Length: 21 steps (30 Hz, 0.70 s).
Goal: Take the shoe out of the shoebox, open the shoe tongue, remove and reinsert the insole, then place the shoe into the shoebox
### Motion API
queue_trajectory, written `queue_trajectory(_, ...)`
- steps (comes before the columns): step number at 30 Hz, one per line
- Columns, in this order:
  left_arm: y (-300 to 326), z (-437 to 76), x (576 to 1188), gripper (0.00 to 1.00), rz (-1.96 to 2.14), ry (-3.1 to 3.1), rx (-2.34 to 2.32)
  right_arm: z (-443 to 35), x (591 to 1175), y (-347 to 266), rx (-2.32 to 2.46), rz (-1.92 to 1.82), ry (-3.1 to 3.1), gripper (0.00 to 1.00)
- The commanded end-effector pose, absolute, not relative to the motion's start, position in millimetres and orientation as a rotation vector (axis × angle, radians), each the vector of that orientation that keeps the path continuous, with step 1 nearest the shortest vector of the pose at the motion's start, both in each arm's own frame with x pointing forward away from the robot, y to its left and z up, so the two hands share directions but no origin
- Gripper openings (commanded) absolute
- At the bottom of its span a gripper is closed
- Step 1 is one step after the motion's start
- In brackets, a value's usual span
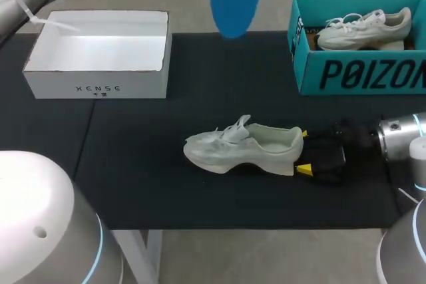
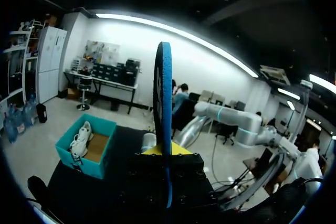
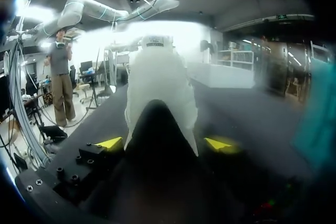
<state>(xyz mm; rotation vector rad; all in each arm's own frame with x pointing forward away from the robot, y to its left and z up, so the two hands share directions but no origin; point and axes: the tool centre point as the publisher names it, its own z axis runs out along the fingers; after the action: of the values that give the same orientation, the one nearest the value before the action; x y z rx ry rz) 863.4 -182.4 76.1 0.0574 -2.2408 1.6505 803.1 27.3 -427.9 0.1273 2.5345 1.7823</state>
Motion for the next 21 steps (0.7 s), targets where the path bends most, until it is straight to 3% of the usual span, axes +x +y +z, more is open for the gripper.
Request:
queue_trajectory(1, -182.9, 75.7, 863.9, 0.00, 1.651, -2.239, 0.056, -402.4, 793.7, 12.1, 0.132, 1.686, 2.587, 1.00)
queue_trajectory(12, -182.9, 75.7, 863.9, 0.00, 1.651, -2.239, 0.056, -343.7, 789.8, -10.5, 0.230, 1.159, 2.839, 1.00)
queue_trajectory(21, -182.9, 75.7, 863.9, 0.00, 1.651, -2.239, 0.056, -320.8, 792.3, 6.1, 0.221, 0.721, 3.024, 1.00)
